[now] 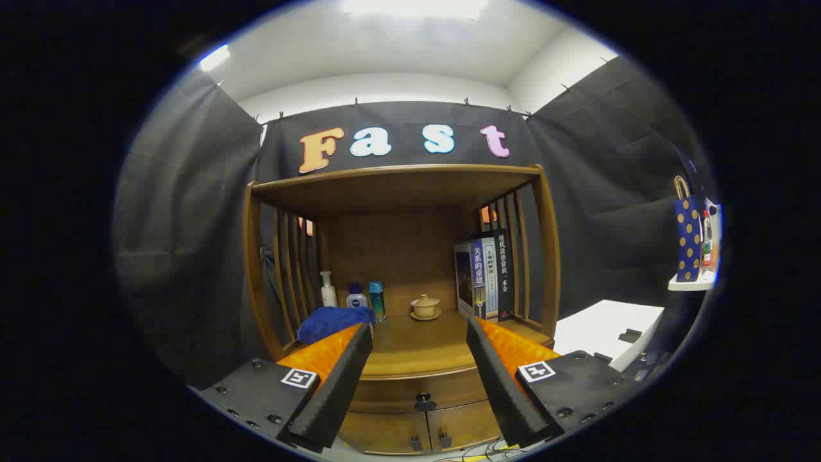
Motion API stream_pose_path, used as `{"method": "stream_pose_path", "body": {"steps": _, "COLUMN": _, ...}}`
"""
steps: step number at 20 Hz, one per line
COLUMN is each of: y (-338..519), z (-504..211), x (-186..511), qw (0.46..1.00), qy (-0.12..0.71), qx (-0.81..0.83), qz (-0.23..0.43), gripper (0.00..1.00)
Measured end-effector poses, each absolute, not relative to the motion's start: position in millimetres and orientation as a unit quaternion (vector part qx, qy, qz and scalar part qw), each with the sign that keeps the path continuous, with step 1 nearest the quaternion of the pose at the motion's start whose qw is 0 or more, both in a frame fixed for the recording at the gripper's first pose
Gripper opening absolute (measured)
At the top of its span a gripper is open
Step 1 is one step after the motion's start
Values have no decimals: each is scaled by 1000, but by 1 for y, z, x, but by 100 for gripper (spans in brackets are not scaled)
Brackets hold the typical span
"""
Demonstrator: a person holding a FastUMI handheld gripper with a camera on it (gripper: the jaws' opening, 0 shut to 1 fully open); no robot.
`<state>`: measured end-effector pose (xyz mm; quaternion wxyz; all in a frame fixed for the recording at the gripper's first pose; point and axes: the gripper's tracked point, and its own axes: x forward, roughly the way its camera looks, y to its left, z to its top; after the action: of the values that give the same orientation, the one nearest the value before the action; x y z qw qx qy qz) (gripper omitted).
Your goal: Pull open the drawer, take out the items inside it, and place them on the countertop above the cabinet.
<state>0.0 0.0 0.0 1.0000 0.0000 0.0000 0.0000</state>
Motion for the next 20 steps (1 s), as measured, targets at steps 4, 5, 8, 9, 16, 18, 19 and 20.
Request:
{"method": "stream_pose_path", "body": {"steps": 4, "y": -31, "z": 23, "x": -31, "qw": 1000, "qy": -18, "qx": 2, "qz": -25, "gripper": 98}}
{"method": "stream_pose_path", "body": {"steps": 5, "y": -35, "z": 27, "x": -37, "qw": 999, "qy": -21, "qx": 1, "qz": -30, "gripper": 98}}
{"method": "stream_pose_path", "body": {"steps": 8, "y": -39, "z": 36, "x": -44, "qw": 999, "qy": -34, "qx": 2, "qz": -30, "gripper": 98}}
{"method": "stream_pose_path", "body": {"steps": 9, "y": -40, "z": 38, "x": -43, "qw": 999, "qy": -37, "qx": 5, "qz": -33, "gripper": 98}}
{"method": "stream_pose_path", "body": {"steps": 16, "y": -18, "z": 28, "x": -22, "qw": 999, "qy": -31, "qx": 2, "qz": -22, "gripper": 98}}
{"method": "stream_pose_path", "body": {"steps": 18, "y": -11, "z": 19, "x": -15, "qw": 999, "qy": -27, "qx": -10, "qz": -17, "gripper": 98}}
{"method": "stream_pose_path", "body": {"steps": 19, "y": -8, "z": 12, "x": -11, "qw": 1000, "qy": -24, "qx": -14, "qz": -15, "gripper": 98}}
{"method": "stream_pose_path", "body": {"steps": 20, "y": -4, "z": 4, "x": -6, "qw": 1000, "qy": -19, "qx": -13, "qz": -11, "gripper": 98}}
